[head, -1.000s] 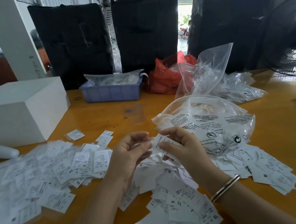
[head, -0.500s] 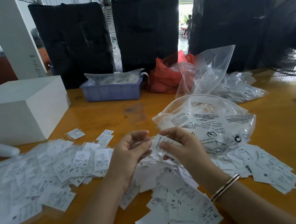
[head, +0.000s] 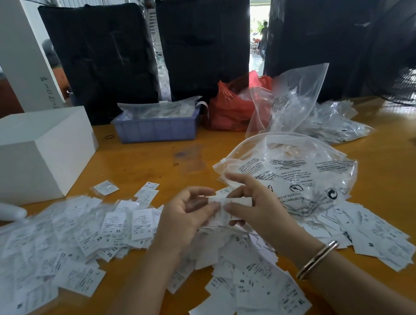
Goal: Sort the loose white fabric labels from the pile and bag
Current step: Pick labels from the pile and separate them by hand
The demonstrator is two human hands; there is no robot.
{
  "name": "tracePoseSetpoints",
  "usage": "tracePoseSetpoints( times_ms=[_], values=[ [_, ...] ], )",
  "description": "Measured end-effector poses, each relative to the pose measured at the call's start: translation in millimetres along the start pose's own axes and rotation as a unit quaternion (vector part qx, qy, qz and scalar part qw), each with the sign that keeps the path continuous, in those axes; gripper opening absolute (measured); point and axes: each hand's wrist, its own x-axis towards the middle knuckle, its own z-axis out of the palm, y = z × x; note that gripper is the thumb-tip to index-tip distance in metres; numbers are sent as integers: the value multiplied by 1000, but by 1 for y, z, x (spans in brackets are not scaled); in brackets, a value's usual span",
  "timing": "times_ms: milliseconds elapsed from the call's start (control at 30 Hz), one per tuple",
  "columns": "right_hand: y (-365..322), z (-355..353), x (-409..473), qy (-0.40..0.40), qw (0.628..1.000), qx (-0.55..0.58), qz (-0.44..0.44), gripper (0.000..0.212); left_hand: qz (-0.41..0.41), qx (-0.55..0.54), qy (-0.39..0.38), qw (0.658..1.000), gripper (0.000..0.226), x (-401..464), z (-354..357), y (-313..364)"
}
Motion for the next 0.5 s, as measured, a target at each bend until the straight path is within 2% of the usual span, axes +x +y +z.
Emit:
tracePoseSetpoints(
  times_ms=[133, 333, 500],
  values=[
    [4, -4, 2, 42, 993, 104, 24, 42, -19, -87, 46, 995, 22, 1, -4, 2],
    [5, 3, 0, 24, 999, 33, 5, 34, -12, -12, -3, 1000, 30, -4, 2, 4],
    [5, -4, 2, 65, 996, 55, -2, 19, -15, 11, 2, 1000, 17, -1, -6, 5]
  ],
)
